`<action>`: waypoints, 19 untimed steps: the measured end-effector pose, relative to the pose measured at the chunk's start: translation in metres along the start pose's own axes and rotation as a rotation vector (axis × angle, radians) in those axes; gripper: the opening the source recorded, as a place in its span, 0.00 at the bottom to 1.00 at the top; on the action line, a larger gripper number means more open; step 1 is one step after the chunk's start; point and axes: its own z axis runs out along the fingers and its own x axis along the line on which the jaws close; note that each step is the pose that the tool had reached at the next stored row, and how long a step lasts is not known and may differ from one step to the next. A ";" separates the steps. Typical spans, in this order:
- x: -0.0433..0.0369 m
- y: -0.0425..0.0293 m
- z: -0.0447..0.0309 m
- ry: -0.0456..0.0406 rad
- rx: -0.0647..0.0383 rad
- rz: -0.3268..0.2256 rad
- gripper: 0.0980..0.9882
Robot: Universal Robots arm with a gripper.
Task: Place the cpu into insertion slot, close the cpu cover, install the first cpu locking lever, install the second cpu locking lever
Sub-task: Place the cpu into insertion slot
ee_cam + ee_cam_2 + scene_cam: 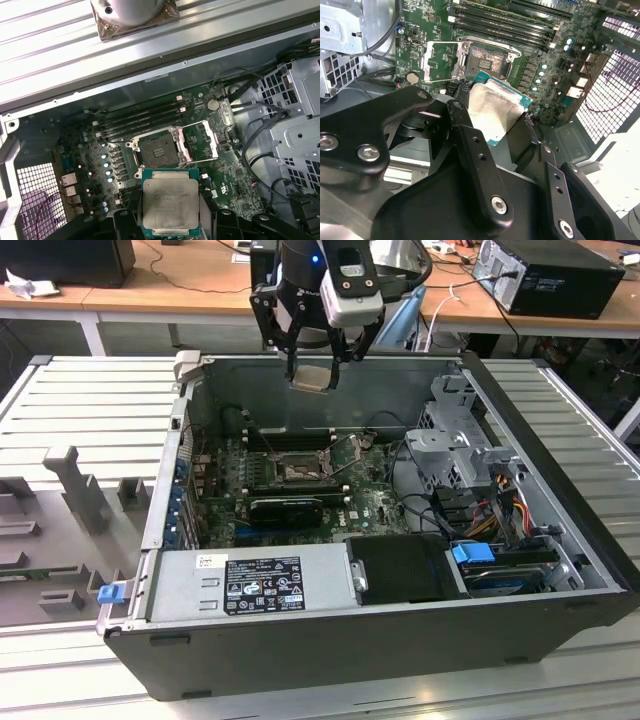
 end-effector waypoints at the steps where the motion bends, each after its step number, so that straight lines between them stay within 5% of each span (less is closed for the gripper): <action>1: 0.0000 0.0000 0.0000 -0.0003 0.000 0.003 0.50; 19: 0.0000 0.0000 0.0000 -0.0049 -0.001 0.055 0.50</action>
